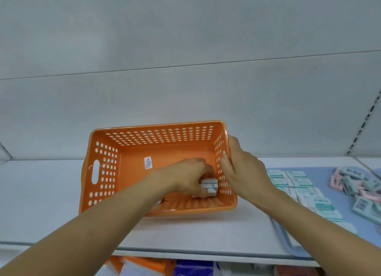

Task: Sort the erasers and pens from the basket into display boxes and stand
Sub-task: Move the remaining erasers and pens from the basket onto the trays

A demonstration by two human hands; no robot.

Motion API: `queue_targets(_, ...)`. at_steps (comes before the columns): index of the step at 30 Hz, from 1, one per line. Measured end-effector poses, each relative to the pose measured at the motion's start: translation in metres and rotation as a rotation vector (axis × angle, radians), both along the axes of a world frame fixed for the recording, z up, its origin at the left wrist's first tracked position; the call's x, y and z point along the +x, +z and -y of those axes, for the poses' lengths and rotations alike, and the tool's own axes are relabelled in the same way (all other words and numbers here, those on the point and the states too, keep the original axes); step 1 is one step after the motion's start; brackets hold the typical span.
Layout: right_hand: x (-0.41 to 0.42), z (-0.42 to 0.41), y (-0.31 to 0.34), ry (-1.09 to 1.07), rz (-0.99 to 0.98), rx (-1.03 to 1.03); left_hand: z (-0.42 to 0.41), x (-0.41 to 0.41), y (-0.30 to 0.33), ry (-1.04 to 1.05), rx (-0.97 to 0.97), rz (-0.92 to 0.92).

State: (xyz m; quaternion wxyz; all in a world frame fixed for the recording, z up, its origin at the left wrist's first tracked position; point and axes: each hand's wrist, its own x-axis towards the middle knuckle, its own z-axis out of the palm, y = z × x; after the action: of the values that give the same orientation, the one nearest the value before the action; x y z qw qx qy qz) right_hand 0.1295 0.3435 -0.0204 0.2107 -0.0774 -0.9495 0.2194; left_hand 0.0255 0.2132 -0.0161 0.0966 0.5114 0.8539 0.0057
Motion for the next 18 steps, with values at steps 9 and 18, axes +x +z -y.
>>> queue_targets(9,-0.002,-0.001,-0.001,0.002,-0.008,-0.02,0.001,0.002,-0.005,0.067,0.036,0.017)
queue_targets(18,-0.012,-0.007,0.003,-0.004,0.037,-0.083,0.039,-0.001,0.031,0.515,0.619,0.53)
